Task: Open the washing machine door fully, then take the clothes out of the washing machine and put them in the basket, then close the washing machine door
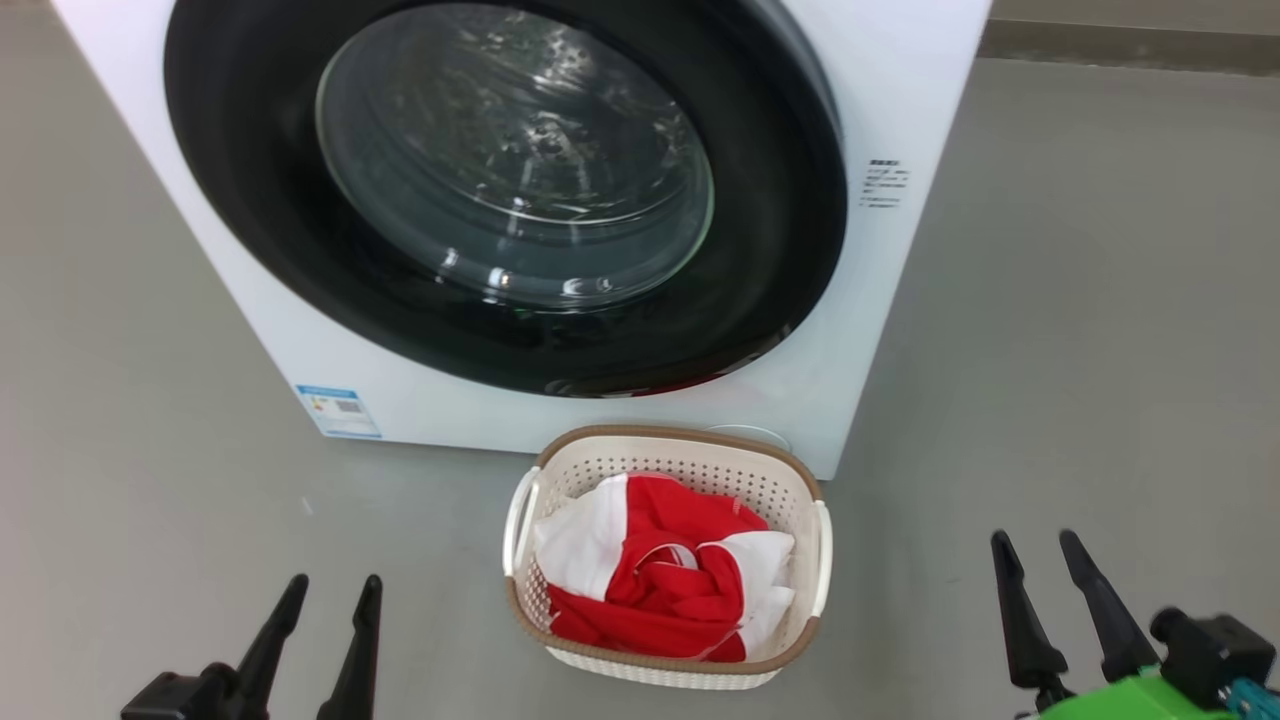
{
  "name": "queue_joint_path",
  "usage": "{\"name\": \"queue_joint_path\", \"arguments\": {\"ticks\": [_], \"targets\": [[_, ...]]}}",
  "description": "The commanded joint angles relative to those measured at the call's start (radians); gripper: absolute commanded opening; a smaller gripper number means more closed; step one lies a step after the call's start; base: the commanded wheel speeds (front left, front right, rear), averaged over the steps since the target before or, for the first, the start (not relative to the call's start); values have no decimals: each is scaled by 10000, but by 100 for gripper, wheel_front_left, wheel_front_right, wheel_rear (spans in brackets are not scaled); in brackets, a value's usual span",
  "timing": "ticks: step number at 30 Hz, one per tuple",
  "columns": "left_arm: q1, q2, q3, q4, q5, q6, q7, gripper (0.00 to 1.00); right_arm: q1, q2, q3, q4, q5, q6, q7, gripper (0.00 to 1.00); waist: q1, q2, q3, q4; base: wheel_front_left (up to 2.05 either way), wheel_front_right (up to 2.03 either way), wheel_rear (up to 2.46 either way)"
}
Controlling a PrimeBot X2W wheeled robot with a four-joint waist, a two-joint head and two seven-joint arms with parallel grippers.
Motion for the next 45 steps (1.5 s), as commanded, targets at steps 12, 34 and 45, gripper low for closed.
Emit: {"name": "queue_joint_path", "arguments": {"ticks": [12, 34, 45], "targets": [[252, 233, 700, -395, 122, -54, -80, 100, 816, -83, -57, -662, -40, -9, -63, 100, 0, 0, -303, -643, 0, 0, 0], [441, 129, 654, -353, 98, -54, -80, 100, 1032, -83, -181, -661, -32, -9, -63, 100, 0, 0, -415, -785, 0, 0, 0], [672, -108, 208, 145, 36, 15, 60, 0, 1132, 122, -356, -126, 65, 0, 7, 0, 0, 0, -436, -751, 0, 0, 0]]}}
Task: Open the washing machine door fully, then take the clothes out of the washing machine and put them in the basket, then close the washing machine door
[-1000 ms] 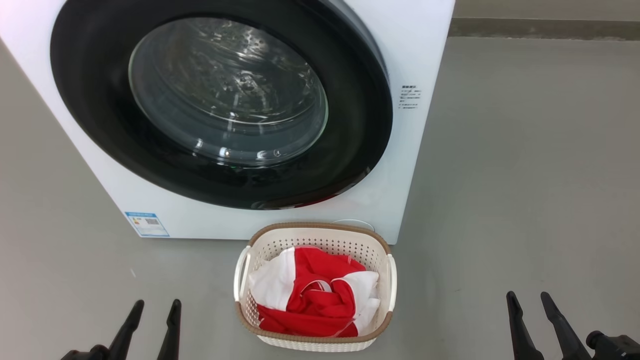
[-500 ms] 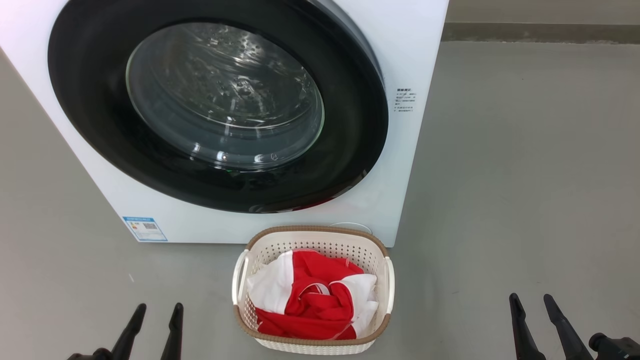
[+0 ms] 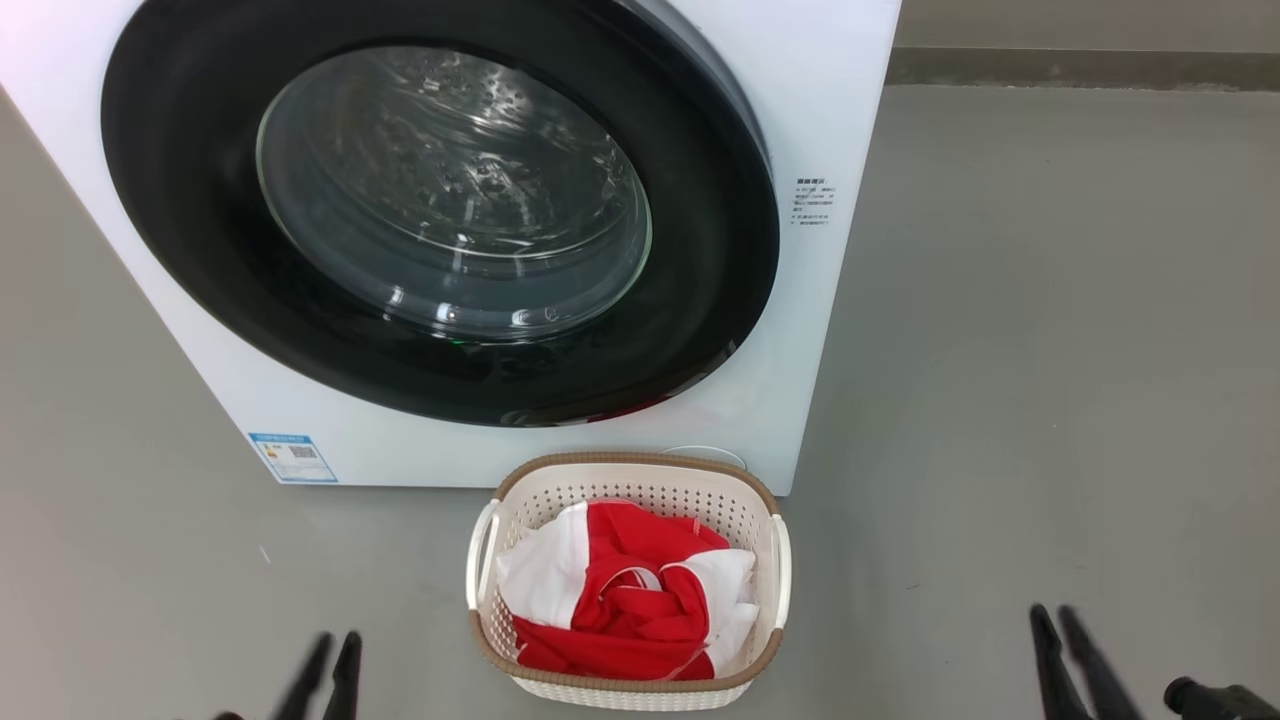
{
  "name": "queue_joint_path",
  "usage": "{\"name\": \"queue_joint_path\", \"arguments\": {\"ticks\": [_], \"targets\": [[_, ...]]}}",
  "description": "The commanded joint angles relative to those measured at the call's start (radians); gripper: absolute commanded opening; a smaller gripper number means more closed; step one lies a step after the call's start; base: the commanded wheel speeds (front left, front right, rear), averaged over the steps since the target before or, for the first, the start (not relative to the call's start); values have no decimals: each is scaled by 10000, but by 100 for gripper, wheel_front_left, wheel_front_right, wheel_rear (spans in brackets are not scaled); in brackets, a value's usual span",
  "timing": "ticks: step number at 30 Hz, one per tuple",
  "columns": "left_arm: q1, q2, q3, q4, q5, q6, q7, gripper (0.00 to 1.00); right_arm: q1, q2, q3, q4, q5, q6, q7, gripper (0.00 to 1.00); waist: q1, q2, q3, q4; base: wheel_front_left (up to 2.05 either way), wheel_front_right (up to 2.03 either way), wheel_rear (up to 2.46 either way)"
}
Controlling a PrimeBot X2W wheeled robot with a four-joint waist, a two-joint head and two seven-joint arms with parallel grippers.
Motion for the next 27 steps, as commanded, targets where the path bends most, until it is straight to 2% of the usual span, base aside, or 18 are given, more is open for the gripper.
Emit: {"name": "queue_joint_path", "arguments": {"ticks": [1, 10, 14, 27], "targets": [[11, -51, -12, 71, -25, 0, 15, 0, -4, 22, 8, 72, 25, 0, 7, 0, 0, 0, 0, -1, 0, 0, 0], [-42, -190, 58, 138, -700, -4, 219, 0, -145, 19, 24, 173, 728, -1, 188, 0, 23, 0, -28, -26, 0, 0, 0], [-96, -224, 118, 128, -1081, -6, 333, 0, -244, -4, 29, 184, 1126, -1, 292, 0, 2, 0, -11, -41, 0, 0, 0], [-271, -336, 321, 76, -2319, -13, 709, 0, -557, -67, 30, 193, 2407, -2, 637, 0, 1, 0, -13, -87, 0, 0, 0]]}}
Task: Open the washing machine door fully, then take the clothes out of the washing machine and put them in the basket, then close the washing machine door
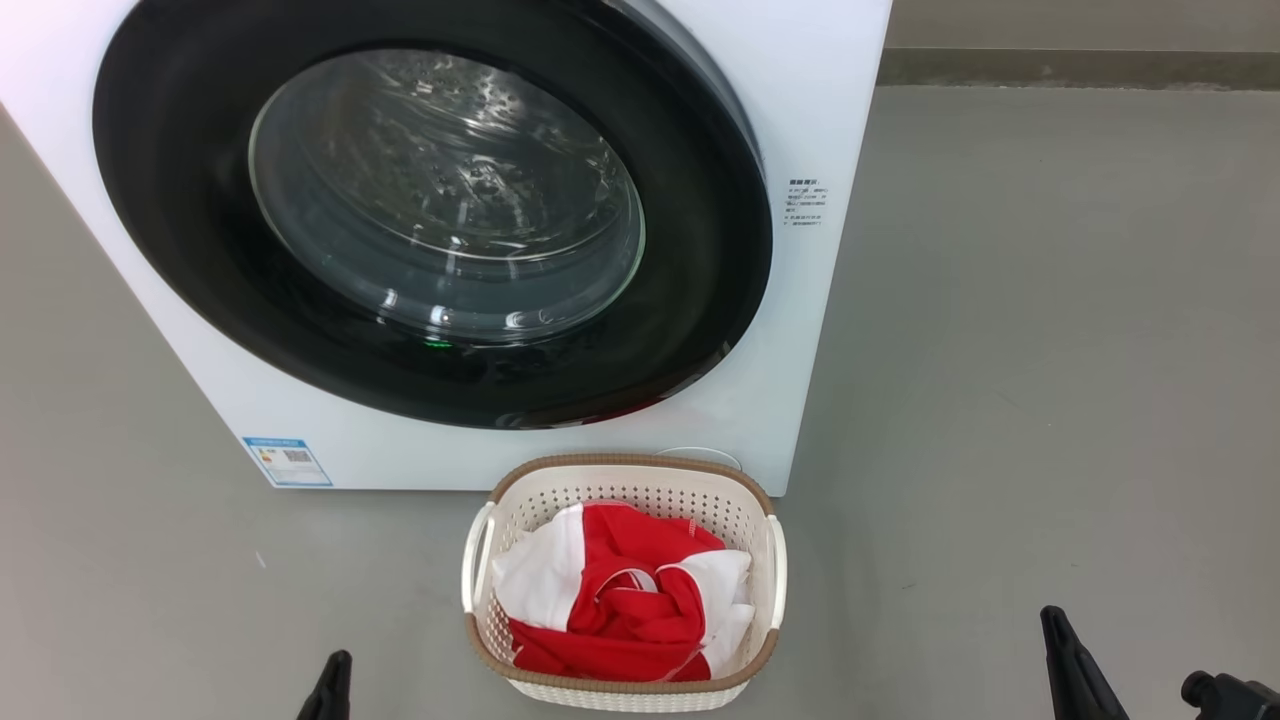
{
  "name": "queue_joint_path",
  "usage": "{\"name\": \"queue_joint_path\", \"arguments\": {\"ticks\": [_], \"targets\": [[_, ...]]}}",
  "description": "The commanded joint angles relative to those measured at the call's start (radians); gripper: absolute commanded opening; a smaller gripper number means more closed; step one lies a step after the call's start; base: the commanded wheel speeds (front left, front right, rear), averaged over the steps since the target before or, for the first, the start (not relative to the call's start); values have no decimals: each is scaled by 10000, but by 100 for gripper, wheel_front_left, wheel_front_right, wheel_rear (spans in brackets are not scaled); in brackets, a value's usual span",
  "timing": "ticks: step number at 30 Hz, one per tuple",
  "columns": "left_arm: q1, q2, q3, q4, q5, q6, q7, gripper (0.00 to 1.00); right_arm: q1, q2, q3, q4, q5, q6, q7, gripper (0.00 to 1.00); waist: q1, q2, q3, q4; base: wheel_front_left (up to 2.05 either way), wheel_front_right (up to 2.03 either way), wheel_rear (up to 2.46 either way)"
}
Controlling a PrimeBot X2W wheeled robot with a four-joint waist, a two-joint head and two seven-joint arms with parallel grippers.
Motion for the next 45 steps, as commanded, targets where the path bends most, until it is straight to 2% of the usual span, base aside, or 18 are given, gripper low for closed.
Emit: {"name": "queue_joint_path", "arguments": {"ticks": [1, 45], "targets": [[-398, 73, 216, -293, -287, -14, 70, 0, -395, -156, 0, -218, 319, -2, 51, 0, -2, 0, -1, -6, 0, 0, 0], [-953, -307, 895, -492, -4473, -38, 1339, 0, -1413, -301, -88, -219, 4570, -5, 1294, 0, -2, 0, -24, -163, 0, 0, 0]]}}
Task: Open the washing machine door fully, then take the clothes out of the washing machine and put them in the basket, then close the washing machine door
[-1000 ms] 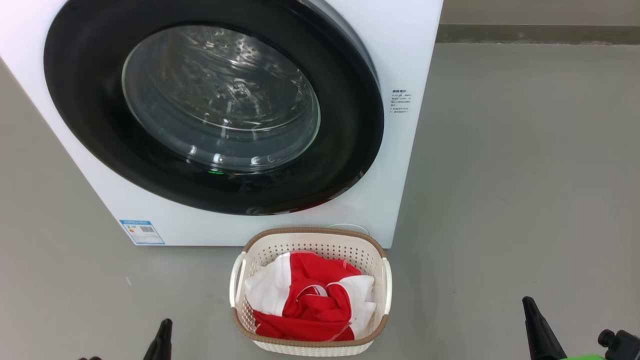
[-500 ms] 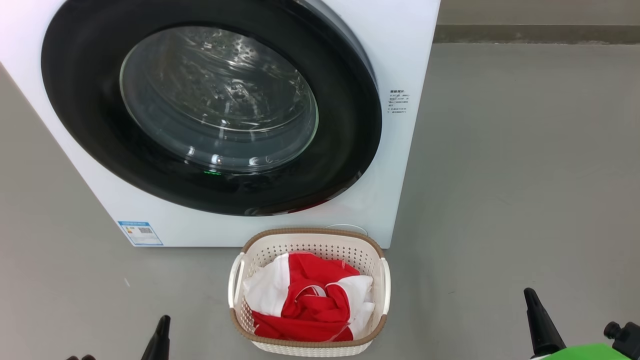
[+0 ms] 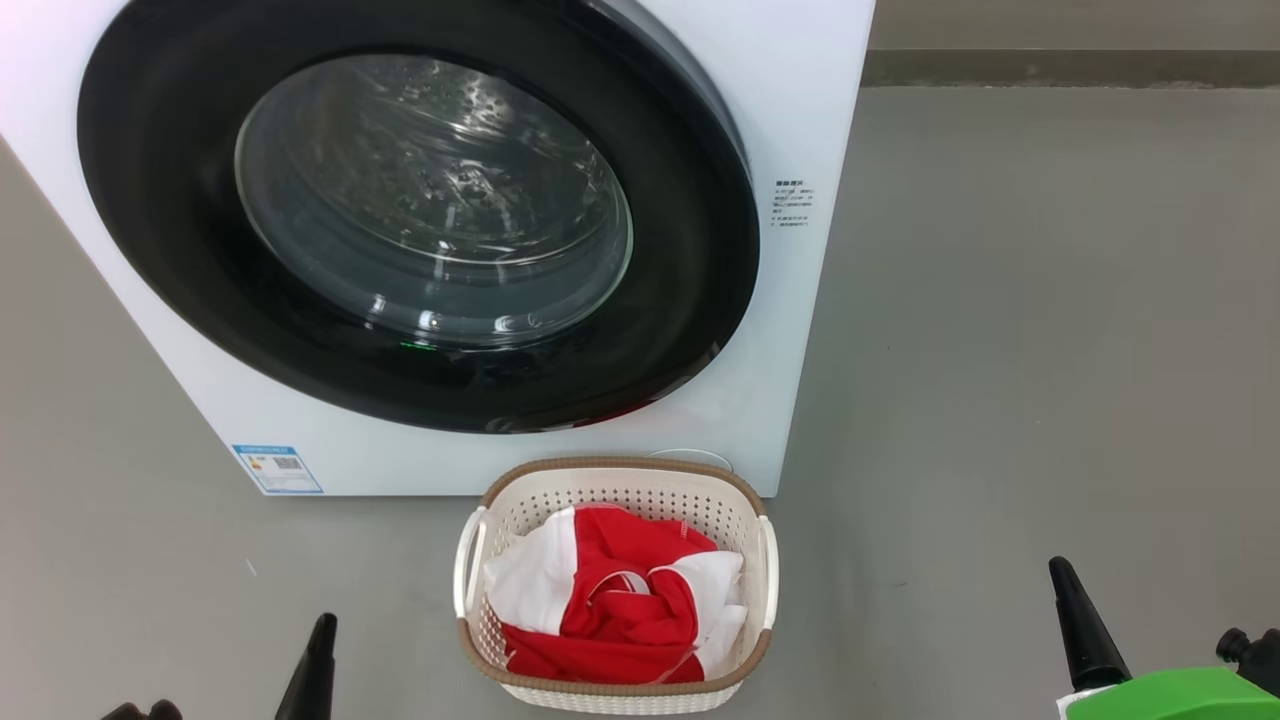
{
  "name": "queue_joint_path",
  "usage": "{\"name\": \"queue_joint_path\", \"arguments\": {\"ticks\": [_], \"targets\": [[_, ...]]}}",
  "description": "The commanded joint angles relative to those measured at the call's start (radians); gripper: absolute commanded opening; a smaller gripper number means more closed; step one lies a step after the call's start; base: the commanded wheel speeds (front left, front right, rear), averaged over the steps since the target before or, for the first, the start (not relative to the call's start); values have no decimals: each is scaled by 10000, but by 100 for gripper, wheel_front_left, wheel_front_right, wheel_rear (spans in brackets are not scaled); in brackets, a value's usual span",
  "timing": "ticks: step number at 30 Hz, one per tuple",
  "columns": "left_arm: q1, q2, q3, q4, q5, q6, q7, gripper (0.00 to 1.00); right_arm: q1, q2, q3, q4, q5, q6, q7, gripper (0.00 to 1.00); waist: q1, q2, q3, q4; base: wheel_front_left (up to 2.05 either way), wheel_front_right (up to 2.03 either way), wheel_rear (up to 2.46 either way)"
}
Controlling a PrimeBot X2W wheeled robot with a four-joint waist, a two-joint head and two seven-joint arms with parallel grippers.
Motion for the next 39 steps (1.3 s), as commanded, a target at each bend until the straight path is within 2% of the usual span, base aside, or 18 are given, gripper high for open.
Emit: {"name": "queue_joint_path", "arguments": {"ticks": [1, 39], "targets": [[-449, 64, 301, -291, -274, -39, 85, 0, -526, -177, 63, -236, 294, -5, 71, 0, -1, -1, -1, -5, 0, 0, 0], [-915, -256, 872, -459, -3793, -59, 1151, 0, -1387, -254, -76, -234, 3815, -8, 1168, 0, -1, -1, -21, -137, 0, 0, 0]]}}
